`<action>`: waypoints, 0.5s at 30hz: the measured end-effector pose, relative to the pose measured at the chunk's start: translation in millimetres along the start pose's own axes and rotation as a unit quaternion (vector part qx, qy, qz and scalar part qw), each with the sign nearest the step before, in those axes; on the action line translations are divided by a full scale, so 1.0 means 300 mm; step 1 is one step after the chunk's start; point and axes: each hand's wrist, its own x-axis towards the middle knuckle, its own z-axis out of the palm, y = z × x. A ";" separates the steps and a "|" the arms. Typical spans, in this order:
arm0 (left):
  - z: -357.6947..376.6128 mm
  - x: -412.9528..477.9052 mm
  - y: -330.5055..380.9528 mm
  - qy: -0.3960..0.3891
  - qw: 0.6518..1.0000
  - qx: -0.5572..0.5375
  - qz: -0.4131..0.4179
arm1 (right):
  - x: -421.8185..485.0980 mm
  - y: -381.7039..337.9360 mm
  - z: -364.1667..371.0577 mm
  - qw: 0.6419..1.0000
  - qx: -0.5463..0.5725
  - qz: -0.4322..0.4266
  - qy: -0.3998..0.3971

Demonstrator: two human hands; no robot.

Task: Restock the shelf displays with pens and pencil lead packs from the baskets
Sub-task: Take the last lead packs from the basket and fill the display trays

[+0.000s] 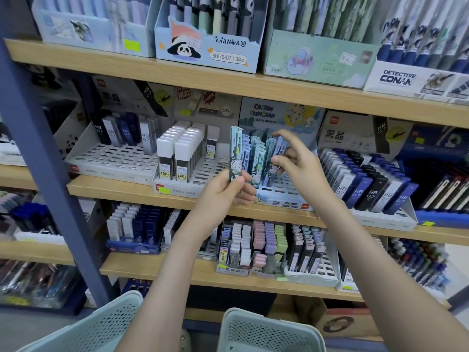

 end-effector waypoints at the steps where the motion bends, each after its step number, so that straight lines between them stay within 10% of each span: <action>1: 0.002 0.001 -0.002 -0.005 1.000 0.001 -0.002 | 0.000 -0.001 0.002 1.000 0.001 0.000 0.001; 15: 0.017 0.002 -0.020 -0.007 1.000 0.004 -0.021 | -0.032 0.068 0.024 0.995 -0.095 0.003 -0.002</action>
